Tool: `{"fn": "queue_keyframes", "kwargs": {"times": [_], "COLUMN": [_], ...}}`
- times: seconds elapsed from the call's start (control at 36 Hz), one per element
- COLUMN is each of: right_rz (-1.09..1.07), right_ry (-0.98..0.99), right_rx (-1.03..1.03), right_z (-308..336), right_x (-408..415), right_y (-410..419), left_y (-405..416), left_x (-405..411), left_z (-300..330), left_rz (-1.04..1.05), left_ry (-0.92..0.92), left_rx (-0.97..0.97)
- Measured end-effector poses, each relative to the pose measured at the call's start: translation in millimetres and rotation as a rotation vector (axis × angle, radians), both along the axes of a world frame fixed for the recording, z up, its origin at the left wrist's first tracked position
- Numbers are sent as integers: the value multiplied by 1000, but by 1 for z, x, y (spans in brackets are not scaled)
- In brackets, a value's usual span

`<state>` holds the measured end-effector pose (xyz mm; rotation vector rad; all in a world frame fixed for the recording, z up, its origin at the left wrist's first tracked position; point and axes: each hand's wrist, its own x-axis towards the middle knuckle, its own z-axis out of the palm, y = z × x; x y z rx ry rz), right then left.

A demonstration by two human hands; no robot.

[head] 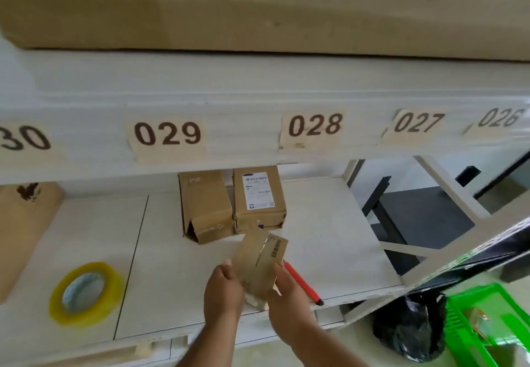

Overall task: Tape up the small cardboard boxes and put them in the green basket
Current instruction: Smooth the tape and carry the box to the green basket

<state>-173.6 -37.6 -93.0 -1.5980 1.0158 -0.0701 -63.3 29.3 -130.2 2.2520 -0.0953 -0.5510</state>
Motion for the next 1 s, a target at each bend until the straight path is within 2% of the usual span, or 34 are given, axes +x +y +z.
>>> {"fn": "queue_keyframes", "kwargs": {"times": [0.11,0.19,0.44,0.69,1.0], "right_rz": [-44,-57,-148,-489,-879], "right_ry": [-36,-24,-85,-145,-241], "right_rx": [77,155,65,51,26], "right_z": [5,19,85,117,121], "right_x": [2,-1,-27,-108,-222], "right_y": [2,4,37,52,53], "left_y": [16,30,75,65,23], "left_x": [-5,-7,-36,-93,-196], "left_z": [10,22,96,151,154], "left_rz": [-139,-148,-176,-443,-748], "left_ry": [62,82,-16,53,154], "left_rx": [-43,-54,-125,-292,-346]}}
